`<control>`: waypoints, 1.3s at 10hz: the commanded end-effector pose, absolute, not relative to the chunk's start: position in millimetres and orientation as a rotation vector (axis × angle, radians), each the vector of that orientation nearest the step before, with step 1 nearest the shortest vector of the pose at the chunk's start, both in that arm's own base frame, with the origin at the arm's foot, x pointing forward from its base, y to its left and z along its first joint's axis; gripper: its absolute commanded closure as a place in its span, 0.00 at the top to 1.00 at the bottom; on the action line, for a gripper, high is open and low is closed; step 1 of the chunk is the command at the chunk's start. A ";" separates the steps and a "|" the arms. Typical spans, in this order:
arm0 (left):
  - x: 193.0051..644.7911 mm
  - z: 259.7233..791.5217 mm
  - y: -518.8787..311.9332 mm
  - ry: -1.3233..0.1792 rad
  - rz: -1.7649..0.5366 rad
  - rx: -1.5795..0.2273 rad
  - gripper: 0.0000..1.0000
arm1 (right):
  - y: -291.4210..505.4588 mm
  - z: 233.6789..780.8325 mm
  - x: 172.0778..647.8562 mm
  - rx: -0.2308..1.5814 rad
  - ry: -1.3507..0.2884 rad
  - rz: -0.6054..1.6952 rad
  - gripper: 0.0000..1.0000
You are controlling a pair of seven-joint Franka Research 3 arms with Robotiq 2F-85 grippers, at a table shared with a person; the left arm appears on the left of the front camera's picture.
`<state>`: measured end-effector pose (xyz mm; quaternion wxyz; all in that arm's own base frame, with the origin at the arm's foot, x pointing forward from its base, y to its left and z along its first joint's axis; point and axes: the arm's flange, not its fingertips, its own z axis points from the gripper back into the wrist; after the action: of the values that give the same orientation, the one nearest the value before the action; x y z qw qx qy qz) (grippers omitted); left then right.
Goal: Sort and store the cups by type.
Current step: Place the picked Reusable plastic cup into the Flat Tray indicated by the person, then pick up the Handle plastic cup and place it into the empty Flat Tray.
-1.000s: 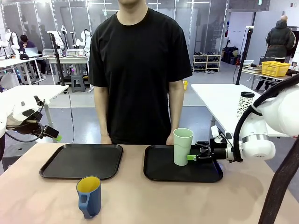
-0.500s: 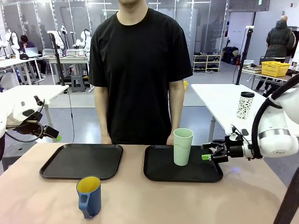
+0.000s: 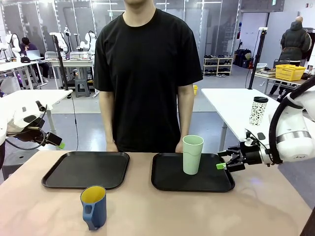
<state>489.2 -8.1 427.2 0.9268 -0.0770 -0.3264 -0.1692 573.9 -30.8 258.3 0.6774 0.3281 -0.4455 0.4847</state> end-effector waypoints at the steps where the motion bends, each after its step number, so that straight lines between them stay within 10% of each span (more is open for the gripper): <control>1: 487.5 429.1 -8.2 -0.673 -0.350 -0.157 1.00 | -30.3 254.1 578.7 0.749 -1.030 1.093 1.00; 10: 487.5 429.1 -8.2 -0.673 -0.350 -0.157 1.00 | -31.3 255.3 576.2 0.750 -1.004 1.089 1.00; 13: 487.5 429.1 -8.2 -0.673 -0.350 -0.157 1.00 | -48.1 336.6 502.6 0.232 -0.832 1.245 1.00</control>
<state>489.1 -8.0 427.0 0.9268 -0.0770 -0.3262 -0.1692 541.4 -58.7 308.6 0.7054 0.1791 -0.4115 0.5487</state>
